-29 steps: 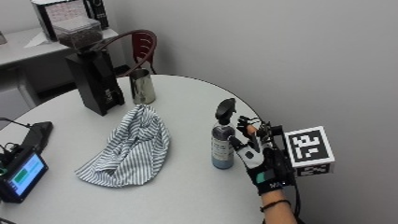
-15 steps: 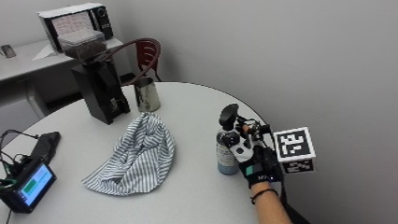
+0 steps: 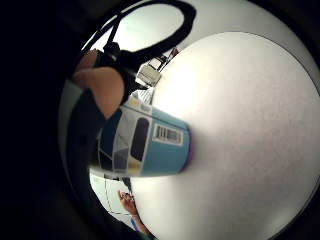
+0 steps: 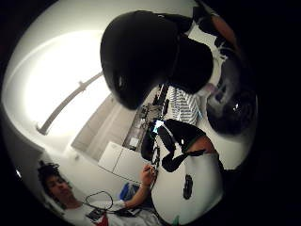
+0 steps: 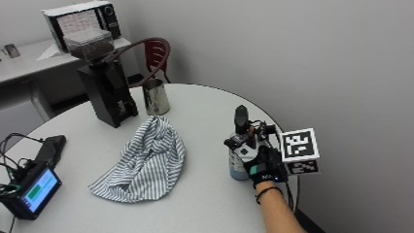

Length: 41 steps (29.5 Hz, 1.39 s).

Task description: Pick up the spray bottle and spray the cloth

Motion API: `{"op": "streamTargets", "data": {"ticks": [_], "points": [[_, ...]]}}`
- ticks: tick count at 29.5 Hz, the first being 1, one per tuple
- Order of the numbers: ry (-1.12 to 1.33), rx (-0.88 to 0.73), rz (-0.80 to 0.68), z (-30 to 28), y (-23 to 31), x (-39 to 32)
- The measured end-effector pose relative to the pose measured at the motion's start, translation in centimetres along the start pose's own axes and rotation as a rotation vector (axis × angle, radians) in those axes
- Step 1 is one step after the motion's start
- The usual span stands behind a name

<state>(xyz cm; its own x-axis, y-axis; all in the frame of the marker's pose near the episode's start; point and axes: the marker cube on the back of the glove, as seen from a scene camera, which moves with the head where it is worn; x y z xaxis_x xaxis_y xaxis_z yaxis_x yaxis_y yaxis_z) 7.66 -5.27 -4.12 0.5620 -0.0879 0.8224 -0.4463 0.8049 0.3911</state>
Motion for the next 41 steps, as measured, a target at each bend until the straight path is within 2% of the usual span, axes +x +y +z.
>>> {"op": "streamTargets", "data": {"ticks": [23, 35, 41], "points": [[-0.11, -0.024, -0.074, -0.7, -1.8, 0.5], [-0.127, -0.007, 0.007, -7.2, 0.2, 3.9], [-0.19, -0.151, -0.02, -9.5, -1.6, 0.5]]}}
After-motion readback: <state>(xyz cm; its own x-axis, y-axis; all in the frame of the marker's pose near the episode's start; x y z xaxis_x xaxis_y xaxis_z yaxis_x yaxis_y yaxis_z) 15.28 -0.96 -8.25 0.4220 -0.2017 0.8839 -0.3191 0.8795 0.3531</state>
